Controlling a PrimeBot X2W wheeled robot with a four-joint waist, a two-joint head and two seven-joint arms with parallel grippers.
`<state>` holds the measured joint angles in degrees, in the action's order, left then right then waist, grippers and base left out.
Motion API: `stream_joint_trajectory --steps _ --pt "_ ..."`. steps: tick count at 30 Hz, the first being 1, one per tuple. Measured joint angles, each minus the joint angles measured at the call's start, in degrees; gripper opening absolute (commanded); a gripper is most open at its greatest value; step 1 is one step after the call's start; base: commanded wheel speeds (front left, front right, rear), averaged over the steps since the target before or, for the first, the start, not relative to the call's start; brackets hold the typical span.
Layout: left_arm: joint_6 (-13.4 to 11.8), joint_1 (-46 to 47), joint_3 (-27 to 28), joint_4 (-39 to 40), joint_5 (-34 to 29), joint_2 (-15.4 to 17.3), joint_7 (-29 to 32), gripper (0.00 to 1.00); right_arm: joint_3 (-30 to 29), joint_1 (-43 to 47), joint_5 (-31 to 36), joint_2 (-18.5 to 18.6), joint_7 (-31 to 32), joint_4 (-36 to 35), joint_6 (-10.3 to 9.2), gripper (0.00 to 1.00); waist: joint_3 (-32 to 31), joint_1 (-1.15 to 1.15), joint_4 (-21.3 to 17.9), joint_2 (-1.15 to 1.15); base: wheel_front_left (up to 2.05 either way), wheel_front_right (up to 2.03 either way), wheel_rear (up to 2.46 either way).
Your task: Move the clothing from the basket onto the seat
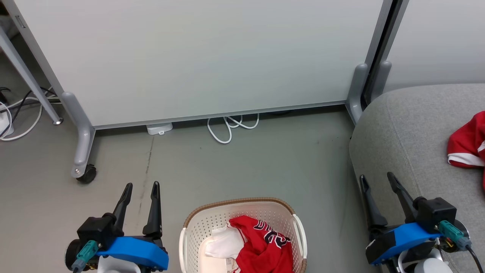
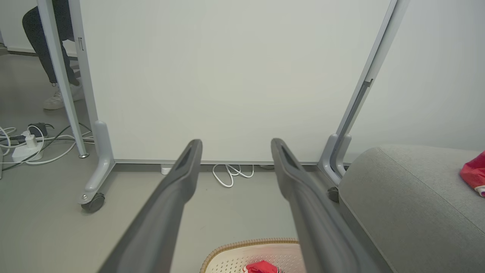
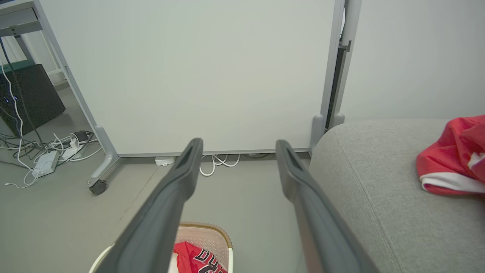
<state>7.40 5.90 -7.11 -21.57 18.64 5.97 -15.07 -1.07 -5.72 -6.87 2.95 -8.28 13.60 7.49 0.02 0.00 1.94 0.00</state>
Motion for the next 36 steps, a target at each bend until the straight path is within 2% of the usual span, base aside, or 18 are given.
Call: stream_joint_trajectory --steps 7,14,27,36 --pt "0.0 0.07 -1.34 -0.35 0.02 -0.03 0.01 1.0 0.34 -0.23 -0.47 0.0 -0.38 -0.12 0.0 1.0 1.35 0.0 -0.38 0.0 0.0 0.0 0.0" --pt "0.0 3.56 -4.61 -2.12 0.68 0.34 0.0 1.0 2.18 -3.91 -0.48 -0.01 -0.43 -2.02 0.0 1.0 6.35 0.0 -1.21 0.0 0.0 0.0 0.0" --pt "0.0 15.88 -11.34 -9.24 3.34 1.34 0.0 1.0 5.97 -15.18 -0.47 -0.03 -1.01 -6.33 0.0 1.0 22.87 0.01 -4.12 0.0 0.0 0.0 0.0" --pt "0.0 23.59 -15.83 -16.71 7.88 3.22 0.01 1.0 8.44 -22.27 -2.48 -0.01 -3.24 -7.09 -0.01 1.0 34.74 0.02 -8.26 0.0 0.0 0.0 0.0"
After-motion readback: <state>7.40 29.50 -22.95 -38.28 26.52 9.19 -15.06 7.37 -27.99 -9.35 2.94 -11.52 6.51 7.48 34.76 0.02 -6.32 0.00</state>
